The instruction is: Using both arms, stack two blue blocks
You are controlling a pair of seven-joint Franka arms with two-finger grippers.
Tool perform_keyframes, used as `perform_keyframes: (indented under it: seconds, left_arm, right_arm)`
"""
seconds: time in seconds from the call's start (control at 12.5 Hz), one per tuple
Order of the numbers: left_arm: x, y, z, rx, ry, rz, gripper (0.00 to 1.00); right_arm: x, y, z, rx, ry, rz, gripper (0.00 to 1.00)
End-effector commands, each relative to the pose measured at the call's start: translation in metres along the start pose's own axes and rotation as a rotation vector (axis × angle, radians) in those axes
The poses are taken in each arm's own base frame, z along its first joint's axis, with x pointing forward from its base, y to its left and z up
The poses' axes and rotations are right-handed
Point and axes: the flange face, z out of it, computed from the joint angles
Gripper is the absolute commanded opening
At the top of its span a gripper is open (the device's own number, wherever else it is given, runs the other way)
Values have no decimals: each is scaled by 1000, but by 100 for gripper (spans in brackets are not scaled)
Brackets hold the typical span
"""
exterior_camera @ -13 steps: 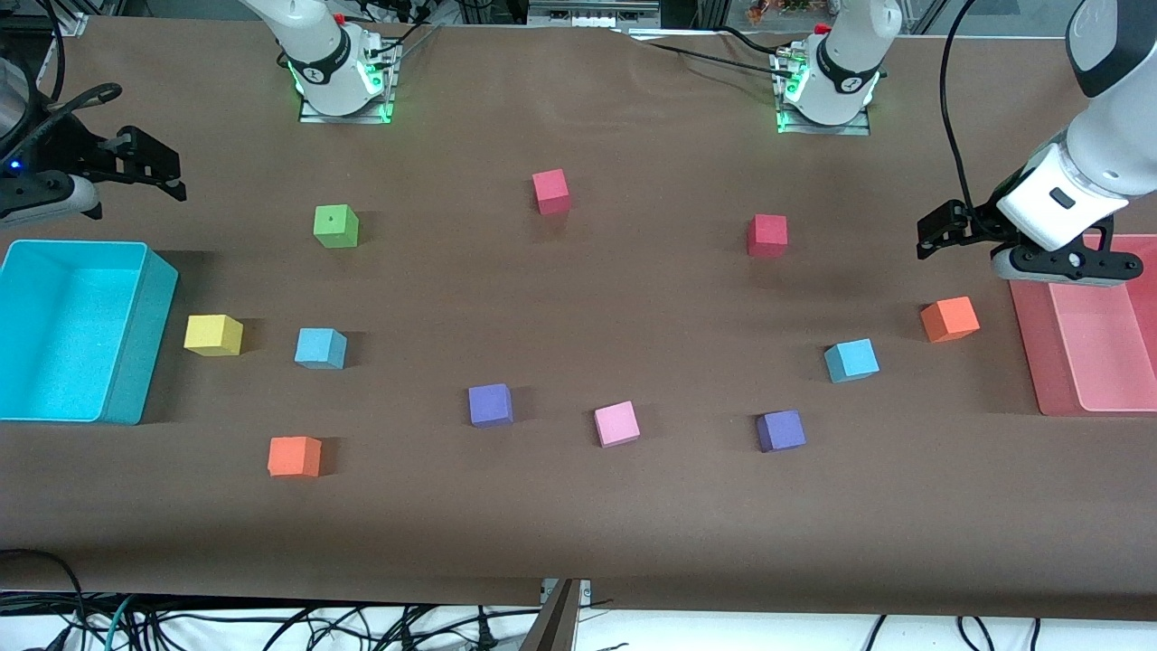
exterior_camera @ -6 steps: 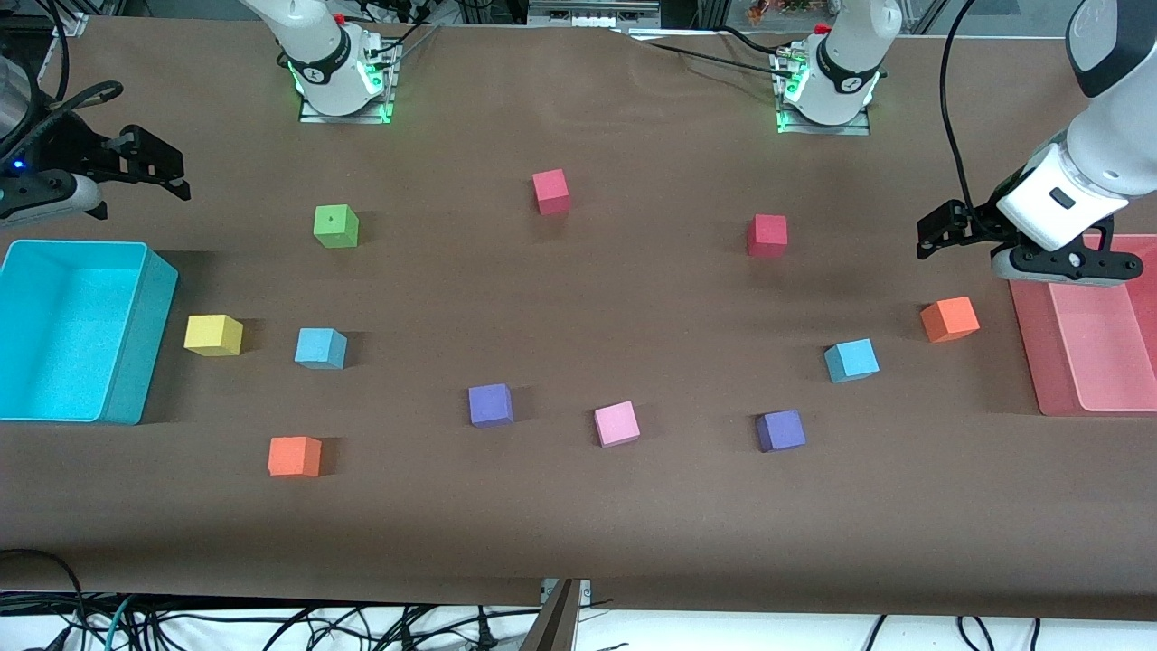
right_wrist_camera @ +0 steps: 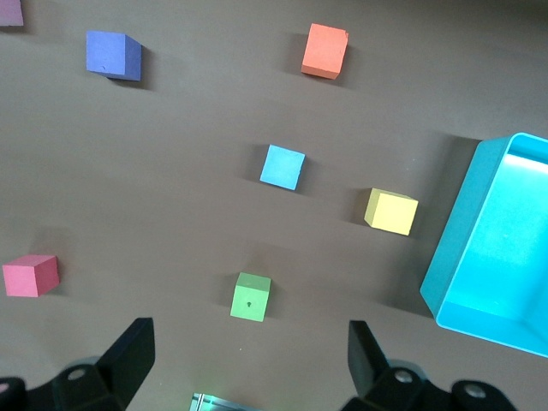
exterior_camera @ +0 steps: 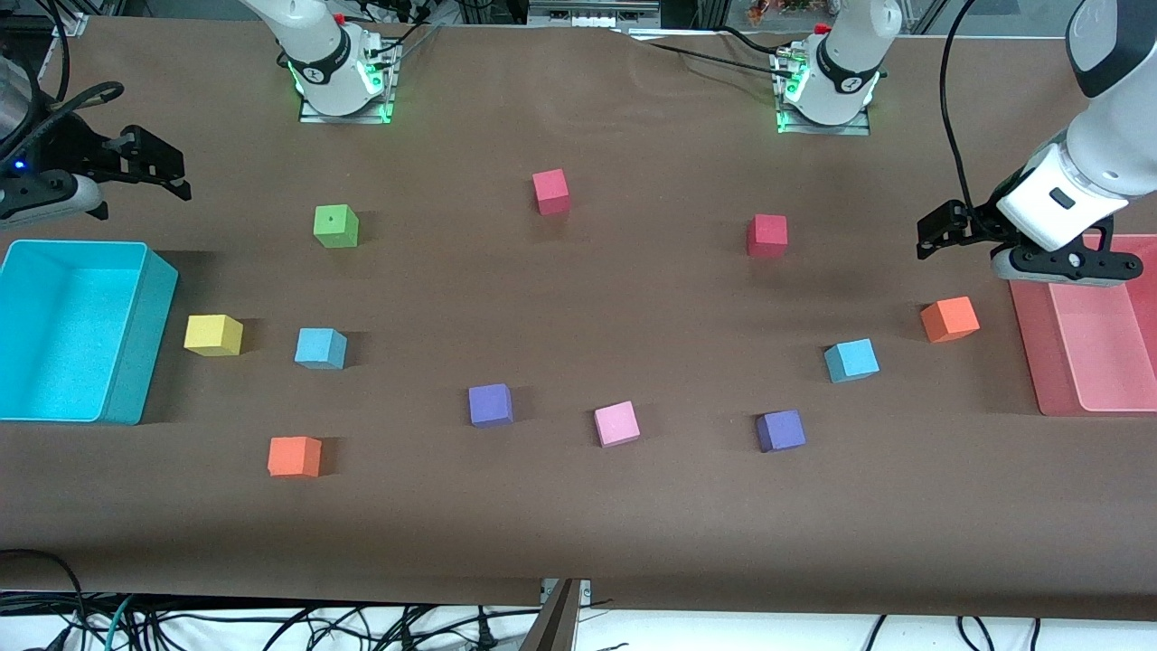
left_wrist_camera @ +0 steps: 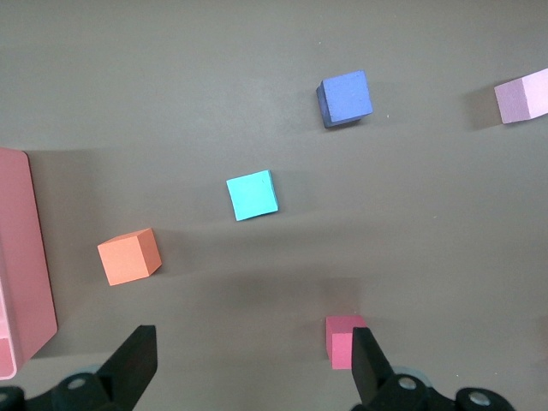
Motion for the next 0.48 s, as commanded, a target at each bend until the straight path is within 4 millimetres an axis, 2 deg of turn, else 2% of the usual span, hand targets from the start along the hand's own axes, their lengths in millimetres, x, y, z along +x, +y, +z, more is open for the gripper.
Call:
perform_keyframes:
  seconds: [0.0,0.24,0.4]
  left_arm:
    - [3,-2,-5,-11,-2,16,100]
    - [3,-2,-5,-11,-2,16,100]
    - [3,-2,-5,-13,-2,16,100]
  right_arm:
    - [-7,0,-2,13,9,-14,100]
    - [-2,3,15,21,-1,-10,100]
    - [-1,3,17,22,4,-10,100]
